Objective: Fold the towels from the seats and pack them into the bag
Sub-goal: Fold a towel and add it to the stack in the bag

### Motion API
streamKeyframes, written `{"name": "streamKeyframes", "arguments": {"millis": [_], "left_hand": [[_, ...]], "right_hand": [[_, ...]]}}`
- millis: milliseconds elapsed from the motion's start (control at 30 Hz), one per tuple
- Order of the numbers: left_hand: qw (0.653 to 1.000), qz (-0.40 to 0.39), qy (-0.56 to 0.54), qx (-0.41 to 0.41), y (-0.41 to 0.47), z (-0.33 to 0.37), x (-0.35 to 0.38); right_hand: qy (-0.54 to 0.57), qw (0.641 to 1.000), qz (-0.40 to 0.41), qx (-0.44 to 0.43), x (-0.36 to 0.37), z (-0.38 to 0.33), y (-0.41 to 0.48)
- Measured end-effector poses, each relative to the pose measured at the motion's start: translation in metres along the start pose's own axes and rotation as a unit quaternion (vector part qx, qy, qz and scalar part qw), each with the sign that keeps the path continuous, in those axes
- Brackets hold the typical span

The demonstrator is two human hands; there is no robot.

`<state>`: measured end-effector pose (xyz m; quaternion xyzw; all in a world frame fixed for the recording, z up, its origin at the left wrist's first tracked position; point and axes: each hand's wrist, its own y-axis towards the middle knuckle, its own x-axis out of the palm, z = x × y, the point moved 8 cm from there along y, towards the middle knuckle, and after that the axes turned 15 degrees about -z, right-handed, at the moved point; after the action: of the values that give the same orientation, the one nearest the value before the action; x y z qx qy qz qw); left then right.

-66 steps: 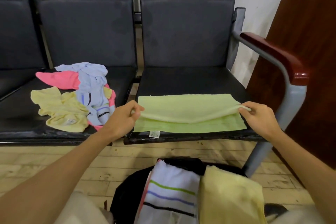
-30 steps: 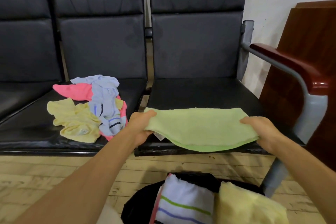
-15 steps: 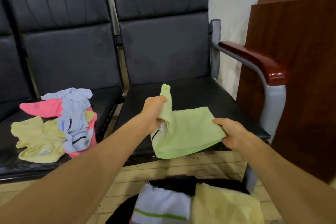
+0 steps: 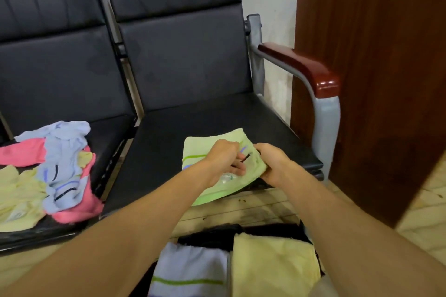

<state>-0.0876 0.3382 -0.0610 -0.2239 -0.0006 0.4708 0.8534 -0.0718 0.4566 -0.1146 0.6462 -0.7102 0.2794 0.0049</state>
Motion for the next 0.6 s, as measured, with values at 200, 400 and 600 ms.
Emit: {"name": "streamKeyframes", "arguments": {"millis": [200,400,600], "left_hand": [[0.988,0.054,0.125,0.070,-0.034,-0.013,-0.047],[0.984,0.080,0.135,0.083,-0.076,-0.045,-0.075],[0.987,0.100,-0.089,0.092,-0.098,-0.074,-0.085]], "right_hand": [[-0.034,0.999,0.030,-0.011,0.001,-0.002,0.000],[-0.151,0.985,0.080,-0.030,0.008,-0.007,-0.016],[-0.195,0.979,0.036,-0.043,0.045,-0.027,-0.045]]}}
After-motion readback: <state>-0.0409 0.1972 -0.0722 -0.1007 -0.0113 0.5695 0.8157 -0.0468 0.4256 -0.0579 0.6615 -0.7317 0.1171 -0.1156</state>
